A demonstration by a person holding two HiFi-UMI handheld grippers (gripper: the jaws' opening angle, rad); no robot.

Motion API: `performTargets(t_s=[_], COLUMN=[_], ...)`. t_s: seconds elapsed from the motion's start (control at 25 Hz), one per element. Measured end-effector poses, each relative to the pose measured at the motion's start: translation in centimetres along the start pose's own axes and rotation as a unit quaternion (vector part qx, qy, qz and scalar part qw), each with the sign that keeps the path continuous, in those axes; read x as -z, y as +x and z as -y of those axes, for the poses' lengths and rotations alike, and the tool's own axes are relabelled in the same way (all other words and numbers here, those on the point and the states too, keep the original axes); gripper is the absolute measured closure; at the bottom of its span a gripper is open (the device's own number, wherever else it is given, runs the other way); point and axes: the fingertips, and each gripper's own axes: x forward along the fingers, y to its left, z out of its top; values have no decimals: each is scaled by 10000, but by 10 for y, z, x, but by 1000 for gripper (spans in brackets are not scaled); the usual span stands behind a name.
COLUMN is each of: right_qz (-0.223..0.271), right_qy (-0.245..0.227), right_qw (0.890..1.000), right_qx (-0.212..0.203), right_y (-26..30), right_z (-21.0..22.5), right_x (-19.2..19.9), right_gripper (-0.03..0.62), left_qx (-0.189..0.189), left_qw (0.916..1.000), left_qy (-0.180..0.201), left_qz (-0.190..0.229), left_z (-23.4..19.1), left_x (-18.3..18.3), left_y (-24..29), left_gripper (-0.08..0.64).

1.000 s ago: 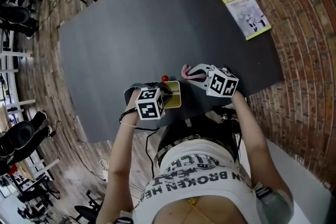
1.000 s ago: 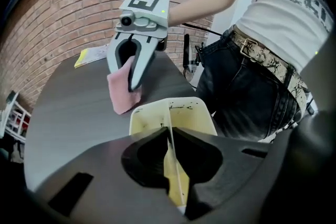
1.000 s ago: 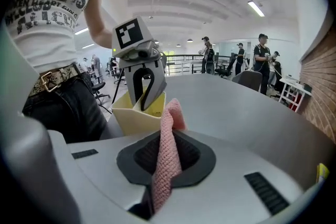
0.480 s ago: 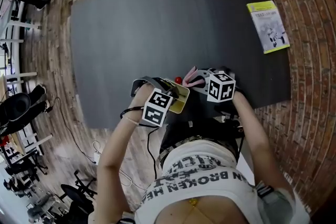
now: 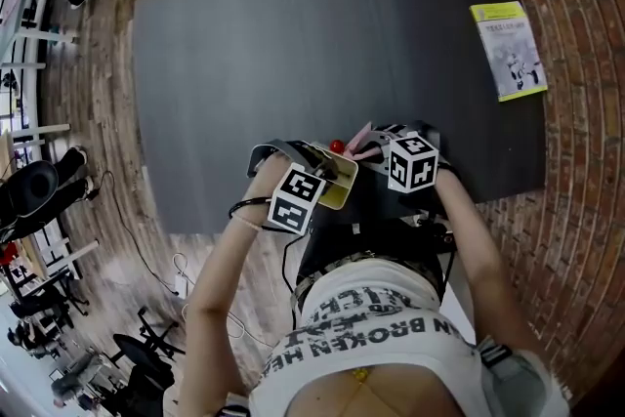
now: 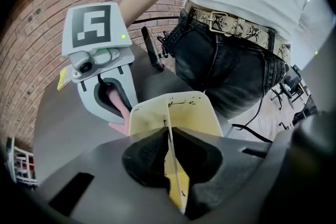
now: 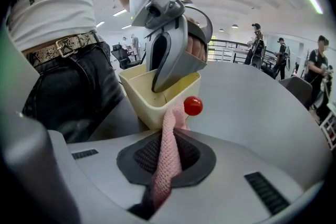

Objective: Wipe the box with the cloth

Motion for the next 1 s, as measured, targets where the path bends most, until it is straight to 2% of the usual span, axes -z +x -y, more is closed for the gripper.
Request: performTargets(t_s=[0.16, 0.44, 0.56, 0.72, 1.0], right_qz=[-24, 335, 556, 976, 1001], right_qy=[122, 809, 1144, 1579, 1604], right_qw=[9996, 9934, 9873, 9754, 9746], right_qx=[243, 745, 957, 1187, 1204], right_y=[-3, -12, -17, -28, -26], right_z=[1, 5, 8, 6, -13], right_x=[2, 2, 2, -2, -6], right_gripper=[575, 575, 575, 575, 575], left_qx=[-3, -301, -468, -695, -663], left_qw=[9998, 9982, 9968, 9920, 9915], left_qy=[-183, -471, -604, -983, -1074], left_qz=[57, 219, 253, 372, 311], left_z=[-4, -11, -17, -26, -30], left_x=[-1, -2, -2, -2, -5], left_y=[-1, -3, -4, -5, 0], left_gripper=[540, 540, 540, 540, 540])
